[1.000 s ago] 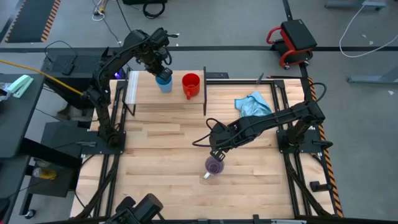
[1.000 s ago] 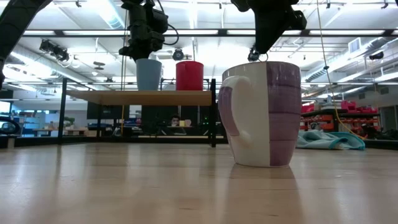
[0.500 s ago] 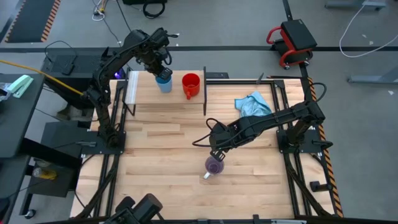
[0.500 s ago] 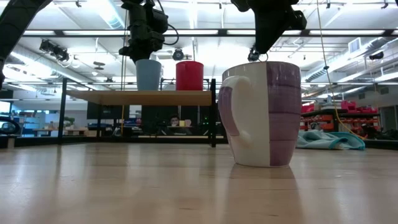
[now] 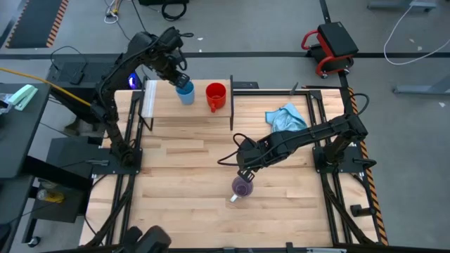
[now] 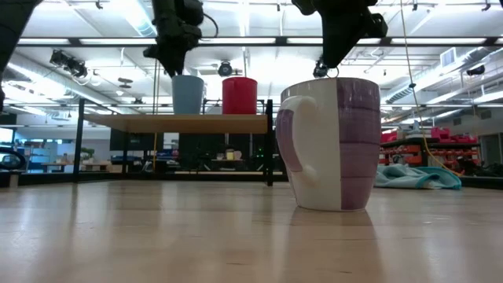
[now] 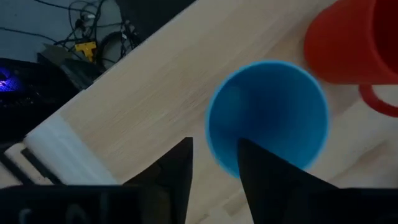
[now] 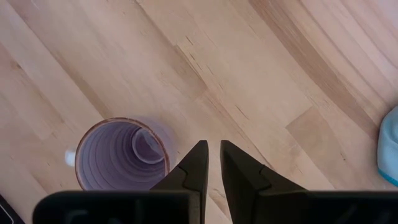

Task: Stack small to large cups/mugs on shelf
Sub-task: Put the purple cup on the shelf

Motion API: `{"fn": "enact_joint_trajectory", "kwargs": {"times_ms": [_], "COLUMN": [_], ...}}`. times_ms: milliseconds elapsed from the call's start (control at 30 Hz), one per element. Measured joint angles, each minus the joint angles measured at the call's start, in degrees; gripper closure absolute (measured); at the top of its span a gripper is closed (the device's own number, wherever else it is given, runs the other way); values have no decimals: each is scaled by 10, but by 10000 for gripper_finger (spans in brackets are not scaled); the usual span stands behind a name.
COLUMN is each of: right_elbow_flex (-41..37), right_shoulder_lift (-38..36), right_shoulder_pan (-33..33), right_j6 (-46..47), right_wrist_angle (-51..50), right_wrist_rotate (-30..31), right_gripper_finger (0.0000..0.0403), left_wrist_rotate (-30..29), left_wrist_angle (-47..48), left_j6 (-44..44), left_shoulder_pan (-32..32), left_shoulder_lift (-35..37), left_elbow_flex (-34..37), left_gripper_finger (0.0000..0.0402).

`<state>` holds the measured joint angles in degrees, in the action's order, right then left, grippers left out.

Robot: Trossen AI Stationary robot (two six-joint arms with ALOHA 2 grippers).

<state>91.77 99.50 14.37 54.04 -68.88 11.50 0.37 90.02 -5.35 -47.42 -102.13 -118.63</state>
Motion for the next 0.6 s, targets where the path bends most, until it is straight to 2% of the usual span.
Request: {"fn": "enact_joint_trajectory", "kwargs": {"times_ms": [300,600], "right_elbow_flex": [0,0], "right_shoulder_lift": [-44,-140], "right_shoulder_pan": [0,23], "right_j6": [5,77], "right_wrist_angle": [-21,-57], "right_wrist_rotate": [-9,-12], "right_gripper_finger": [353,353], "left_wrist_rotate": [-1,-1], "left_wrist_angle": [0,0], "left_j6": [-49,-99], "left_shoulder_pan": [23,136], "left_shoulder_lift": [103,212], "left_elbow_flex": [0,0], "left_gripper_finger": [264,284]}}
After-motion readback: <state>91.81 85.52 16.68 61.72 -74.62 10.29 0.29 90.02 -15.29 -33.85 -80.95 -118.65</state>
